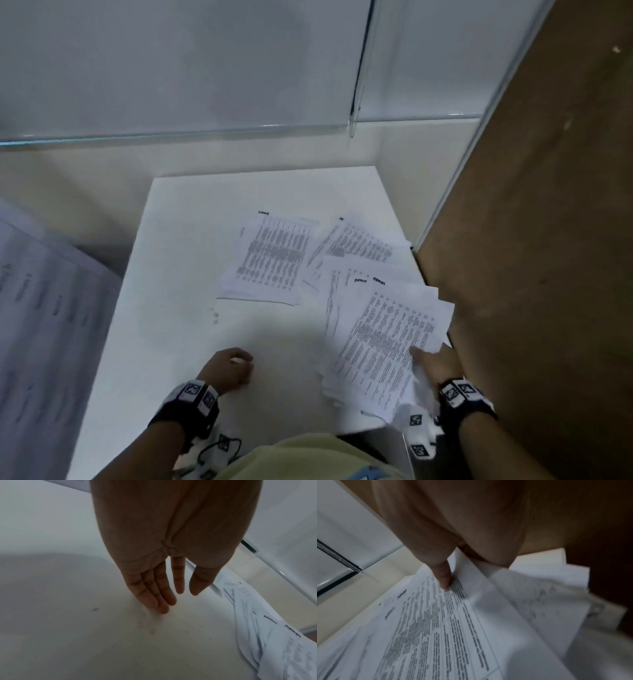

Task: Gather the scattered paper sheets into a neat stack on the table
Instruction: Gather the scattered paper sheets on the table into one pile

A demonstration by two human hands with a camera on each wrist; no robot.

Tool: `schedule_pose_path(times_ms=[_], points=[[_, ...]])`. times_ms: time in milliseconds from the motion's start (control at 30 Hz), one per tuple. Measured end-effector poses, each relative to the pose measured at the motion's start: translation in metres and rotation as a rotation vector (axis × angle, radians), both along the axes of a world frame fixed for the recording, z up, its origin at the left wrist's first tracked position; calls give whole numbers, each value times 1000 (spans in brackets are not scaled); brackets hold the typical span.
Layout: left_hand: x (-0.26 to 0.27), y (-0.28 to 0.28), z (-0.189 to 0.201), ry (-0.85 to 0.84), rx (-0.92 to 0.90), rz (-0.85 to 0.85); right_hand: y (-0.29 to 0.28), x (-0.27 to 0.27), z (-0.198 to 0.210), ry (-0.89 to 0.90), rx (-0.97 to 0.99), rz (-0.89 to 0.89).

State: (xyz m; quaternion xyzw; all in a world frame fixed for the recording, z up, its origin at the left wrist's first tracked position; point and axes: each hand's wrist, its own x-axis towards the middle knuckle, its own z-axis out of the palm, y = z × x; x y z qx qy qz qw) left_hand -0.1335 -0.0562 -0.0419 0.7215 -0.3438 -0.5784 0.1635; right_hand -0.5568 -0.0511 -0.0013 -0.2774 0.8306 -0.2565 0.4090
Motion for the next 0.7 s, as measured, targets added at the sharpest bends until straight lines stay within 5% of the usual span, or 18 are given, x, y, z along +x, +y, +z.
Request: schedule_pose_path(times_ms=[67, 167, 300, 467, 700], points=[[-21, -18, 8, -38, -42, -102, 3, -4, 3, 80, 65, -1], [-46, -42, 16, -369, -183, -278, 7, 1, 8, 225, 164, 53], [-55, -75, 19, -632, -362, -419, 10, 21, 9, 382, 54, 106], [-56, -116, 32, -896, -438, -810, -7, 55, 12, 191, -61, 435], [-66, -148, 15, -1004, -458, -1000, -27, 88, -4, 95, -110, 641]])
